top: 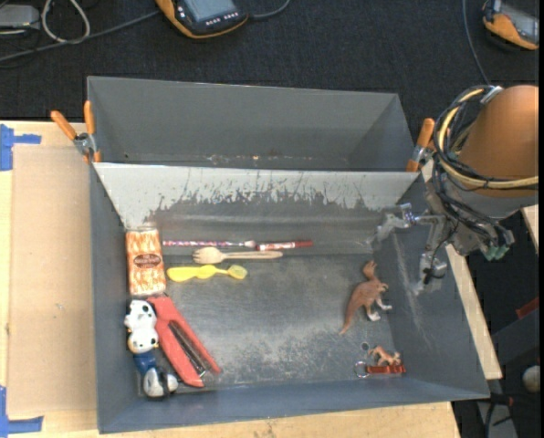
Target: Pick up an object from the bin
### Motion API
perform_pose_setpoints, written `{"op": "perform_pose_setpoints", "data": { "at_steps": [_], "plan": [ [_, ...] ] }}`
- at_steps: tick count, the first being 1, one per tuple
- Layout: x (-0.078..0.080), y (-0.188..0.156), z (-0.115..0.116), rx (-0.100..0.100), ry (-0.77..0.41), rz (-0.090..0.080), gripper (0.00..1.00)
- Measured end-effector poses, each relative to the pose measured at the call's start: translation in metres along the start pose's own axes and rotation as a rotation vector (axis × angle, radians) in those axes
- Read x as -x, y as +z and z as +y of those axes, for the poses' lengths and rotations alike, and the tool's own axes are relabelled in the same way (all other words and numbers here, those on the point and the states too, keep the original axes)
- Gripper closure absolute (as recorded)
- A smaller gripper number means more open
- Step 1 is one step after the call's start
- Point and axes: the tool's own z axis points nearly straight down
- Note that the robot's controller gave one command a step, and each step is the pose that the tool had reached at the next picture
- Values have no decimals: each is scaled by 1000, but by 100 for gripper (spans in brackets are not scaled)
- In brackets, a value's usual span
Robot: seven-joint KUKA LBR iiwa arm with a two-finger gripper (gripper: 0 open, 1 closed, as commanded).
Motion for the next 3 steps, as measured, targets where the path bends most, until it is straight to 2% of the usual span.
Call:
{"op": "perform_pose_setpoints", "data": {
  "at_steps": [1, 2, 3],
  "plan": [
    [-21, 44, -10, 5, -192, 8, 0],
    [-18, 46, -9, 3, -217, 4, 0],
    [10, 15, -9, 8, -495, 5, 0]
  ]
}}
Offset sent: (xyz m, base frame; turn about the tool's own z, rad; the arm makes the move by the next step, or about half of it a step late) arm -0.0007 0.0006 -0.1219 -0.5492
